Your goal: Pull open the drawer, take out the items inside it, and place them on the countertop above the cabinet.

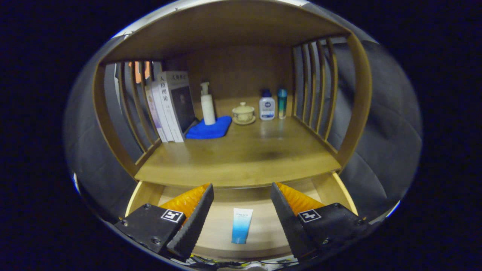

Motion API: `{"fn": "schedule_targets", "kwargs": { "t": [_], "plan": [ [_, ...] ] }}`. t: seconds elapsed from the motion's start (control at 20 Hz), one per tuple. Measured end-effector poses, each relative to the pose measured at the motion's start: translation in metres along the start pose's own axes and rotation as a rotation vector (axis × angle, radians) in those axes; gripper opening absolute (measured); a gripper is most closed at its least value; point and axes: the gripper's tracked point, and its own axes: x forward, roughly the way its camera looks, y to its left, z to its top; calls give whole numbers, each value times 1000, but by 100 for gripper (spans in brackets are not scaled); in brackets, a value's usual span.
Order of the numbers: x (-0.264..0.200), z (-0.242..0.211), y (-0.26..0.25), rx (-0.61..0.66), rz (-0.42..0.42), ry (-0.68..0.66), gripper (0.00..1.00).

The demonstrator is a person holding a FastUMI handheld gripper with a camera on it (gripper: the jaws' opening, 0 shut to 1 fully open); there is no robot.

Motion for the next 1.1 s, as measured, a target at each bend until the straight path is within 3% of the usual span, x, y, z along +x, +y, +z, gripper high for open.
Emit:
{"fn": "schedule_targets", "kwargs": {
  "t": [0.25, 0.5, 0.95, 1.05, 1.1],
  "plan": [
    [36, -51, -5, 12, -62, 286, 96],
    [56, -96, -3, 44, -57, 495, 93],
    [70, -125, -8, 67, -97, 635, 90],
    [73, -135, -3, 95, -96, 679, 84],
    [76, -132, -5, 92, -105, 656, 73]
  ]
}}
